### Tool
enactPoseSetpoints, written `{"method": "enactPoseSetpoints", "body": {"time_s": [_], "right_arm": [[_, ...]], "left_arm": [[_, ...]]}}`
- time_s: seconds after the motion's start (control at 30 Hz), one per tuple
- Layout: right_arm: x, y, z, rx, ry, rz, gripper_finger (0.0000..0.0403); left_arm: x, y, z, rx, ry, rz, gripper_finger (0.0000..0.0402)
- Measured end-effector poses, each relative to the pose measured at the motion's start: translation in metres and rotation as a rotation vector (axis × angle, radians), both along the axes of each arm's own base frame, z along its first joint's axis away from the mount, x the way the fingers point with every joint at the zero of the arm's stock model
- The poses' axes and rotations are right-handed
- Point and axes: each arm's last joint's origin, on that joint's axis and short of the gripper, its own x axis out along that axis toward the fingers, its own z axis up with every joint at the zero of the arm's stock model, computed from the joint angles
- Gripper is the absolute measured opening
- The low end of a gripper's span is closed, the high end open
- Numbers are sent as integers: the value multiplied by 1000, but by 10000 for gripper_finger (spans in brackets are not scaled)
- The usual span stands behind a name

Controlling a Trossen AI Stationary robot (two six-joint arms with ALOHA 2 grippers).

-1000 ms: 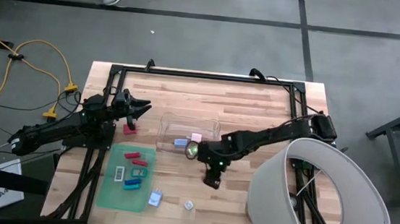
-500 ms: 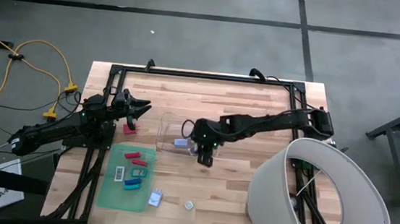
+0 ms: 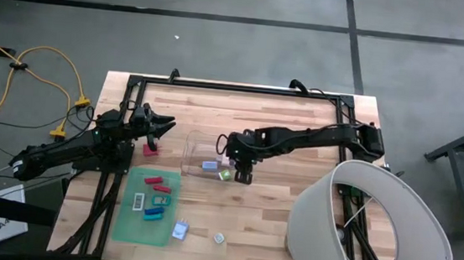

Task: Pick & Place Office items
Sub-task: Put the violet charger adapter into the transparent bin

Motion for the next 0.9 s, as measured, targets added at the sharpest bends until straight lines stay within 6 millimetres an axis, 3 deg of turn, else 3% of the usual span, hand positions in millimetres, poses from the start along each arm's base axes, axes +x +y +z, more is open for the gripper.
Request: {"method": "enactPoseSetpoints", "body": {"time_s": [0.27, 0.53, 0.9], "right_arm": [[-4, -10, 1, -20, 55, 27, 130], [18, -27, 10, -14, 31, 108, 130], [28, -35, -24, -34, 187, 103, 130]], "left_arm": [[0, 0, 0, 0, 0, 0, 102], [0, 0, 0, 0, 0, 0, 102], [0, 0, 0, -1, 2, 0, 102]]}}
